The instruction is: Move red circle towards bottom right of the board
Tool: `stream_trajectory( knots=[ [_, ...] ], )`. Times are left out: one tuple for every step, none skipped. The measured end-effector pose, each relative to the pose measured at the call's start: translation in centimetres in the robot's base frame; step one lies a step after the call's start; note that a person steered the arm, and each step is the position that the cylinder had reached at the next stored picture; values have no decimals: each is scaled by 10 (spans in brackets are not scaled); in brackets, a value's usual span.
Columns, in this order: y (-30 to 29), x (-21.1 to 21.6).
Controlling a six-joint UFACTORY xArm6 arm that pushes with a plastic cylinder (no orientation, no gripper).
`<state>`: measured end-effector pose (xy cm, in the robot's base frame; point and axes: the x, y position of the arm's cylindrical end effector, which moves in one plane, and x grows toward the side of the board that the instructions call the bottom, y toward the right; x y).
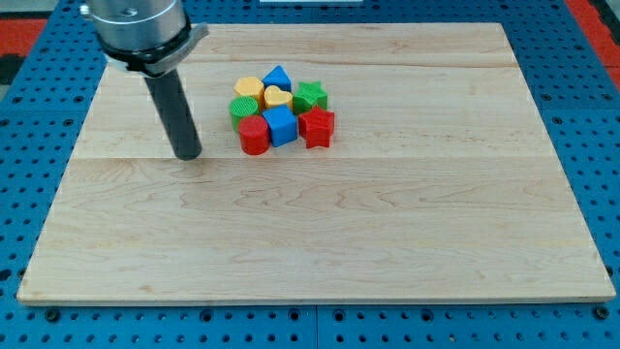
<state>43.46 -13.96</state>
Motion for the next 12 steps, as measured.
stream_trajectory(
  knots=[
    [19, 0],
    [31, 0],
    [47, 0],
    [-1, -2],
    [25, -31],
    [58, -41],
    [100, -15],
    [100, -2],
    [100, 0],
    [98, 0],
    [89, 13],
    [124, 37]
  ],
)
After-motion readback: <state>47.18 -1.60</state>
